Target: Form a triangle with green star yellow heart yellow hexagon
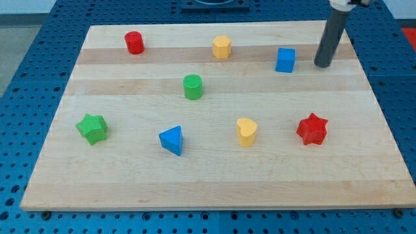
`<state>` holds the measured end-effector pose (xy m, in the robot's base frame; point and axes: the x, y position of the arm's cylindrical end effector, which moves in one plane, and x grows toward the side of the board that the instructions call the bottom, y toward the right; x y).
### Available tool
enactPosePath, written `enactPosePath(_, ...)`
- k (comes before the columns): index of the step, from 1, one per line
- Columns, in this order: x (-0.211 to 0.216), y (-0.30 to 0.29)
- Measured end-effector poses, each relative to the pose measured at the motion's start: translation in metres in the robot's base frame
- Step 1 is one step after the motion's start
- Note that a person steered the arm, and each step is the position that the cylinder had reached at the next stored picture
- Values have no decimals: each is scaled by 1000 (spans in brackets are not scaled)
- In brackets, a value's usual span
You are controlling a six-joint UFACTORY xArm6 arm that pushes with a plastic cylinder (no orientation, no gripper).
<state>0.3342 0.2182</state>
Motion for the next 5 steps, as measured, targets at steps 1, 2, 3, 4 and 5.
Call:
enactPosePath(1, 11, 0)
enactPosePath(2, 25, 3)
enactPosePath(3, 25, 4)
enactPosePath(4, 25, 4)
enactPosePath(5, 46, 4)
